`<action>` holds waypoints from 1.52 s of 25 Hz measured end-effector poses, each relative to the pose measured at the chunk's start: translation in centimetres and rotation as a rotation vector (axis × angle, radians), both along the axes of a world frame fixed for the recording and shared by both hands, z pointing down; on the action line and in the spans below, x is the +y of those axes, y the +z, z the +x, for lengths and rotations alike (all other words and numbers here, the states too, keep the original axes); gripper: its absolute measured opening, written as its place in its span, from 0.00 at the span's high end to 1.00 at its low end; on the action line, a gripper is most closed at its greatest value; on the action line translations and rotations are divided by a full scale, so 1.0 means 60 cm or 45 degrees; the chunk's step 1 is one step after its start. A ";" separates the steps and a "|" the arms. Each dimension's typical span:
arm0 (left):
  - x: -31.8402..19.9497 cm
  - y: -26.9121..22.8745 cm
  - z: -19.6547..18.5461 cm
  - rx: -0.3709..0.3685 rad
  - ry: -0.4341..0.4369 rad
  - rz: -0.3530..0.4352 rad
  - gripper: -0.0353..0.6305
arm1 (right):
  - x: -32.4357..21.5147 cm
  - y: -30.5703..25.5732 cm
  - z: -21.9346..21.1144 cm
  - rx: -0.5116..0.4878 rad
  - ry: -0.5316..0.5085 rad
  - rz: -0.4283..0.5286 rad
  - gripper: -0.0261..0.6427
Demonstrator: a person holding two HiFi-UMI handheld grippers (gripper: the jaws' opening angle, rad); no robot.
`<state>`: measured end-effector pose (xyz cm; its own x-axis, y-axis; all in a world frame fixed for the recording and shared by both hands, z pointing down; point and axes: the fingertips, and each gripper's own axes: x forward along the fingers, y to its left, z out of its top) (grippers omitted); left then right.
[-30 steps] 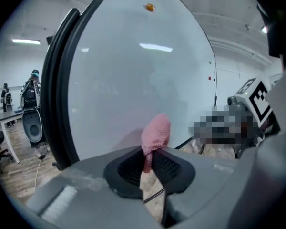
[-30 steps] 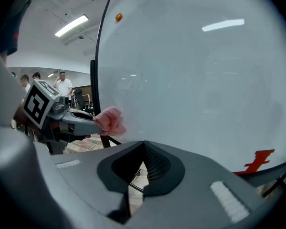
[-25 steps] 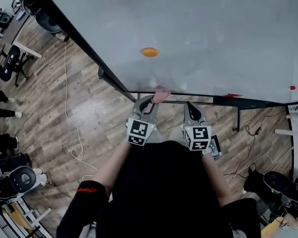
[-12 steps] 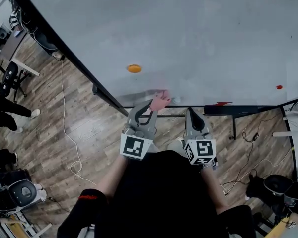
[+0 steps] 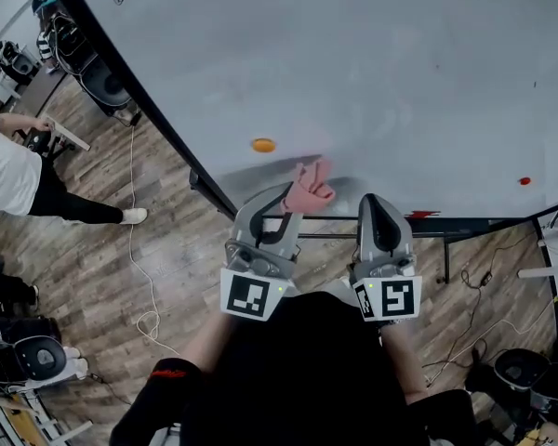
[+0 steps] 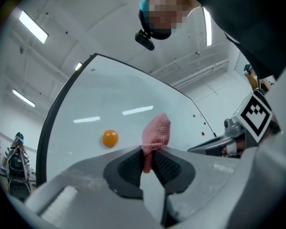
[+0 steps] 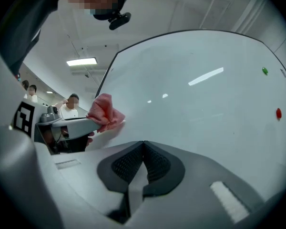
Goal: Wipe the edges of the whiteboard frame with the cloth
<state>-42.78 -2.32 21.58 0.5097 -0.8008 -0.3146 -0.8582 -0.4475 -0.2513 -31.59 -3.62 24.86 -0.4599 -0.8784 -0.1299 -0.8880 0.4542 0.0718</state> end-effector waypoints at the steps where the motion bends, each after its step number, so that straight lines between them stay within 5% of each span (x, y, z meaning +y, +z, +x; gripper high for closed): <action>1: 0.001 -0.017 -0.002 0.006 -0.003 0.040 0.89 | -0.002 -0.017 -0.002 -0.009 -0.002 0.032 0.96; 8: 0.004 -0.080 -0.003 0.020 -0.044 0.184 0.89 | 0.001 -0.090 -0.007 -0.018 -0.054 0.200 0.96; 19: 0.006 -0.090 -0.006 0.036 -0.074 0.199 0.89 | -0.002 -0.140 0.046 -0.147 0.007 0.287 0.96; 38: 0.047 -0.080 -0.053 0.085 -0.058 0.149 0.89 | 0.039 -0.145 -0.009 -0.094 0.003 0.299 0.96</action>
<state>-45.97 0.49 16.77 0.4487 -0.7786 -0.4388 -0.8934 -0.3788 -0.2413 -32.14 -1.28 16.13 -0.4393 -0.8214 -0.3636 -0.8959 0.4305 0.1099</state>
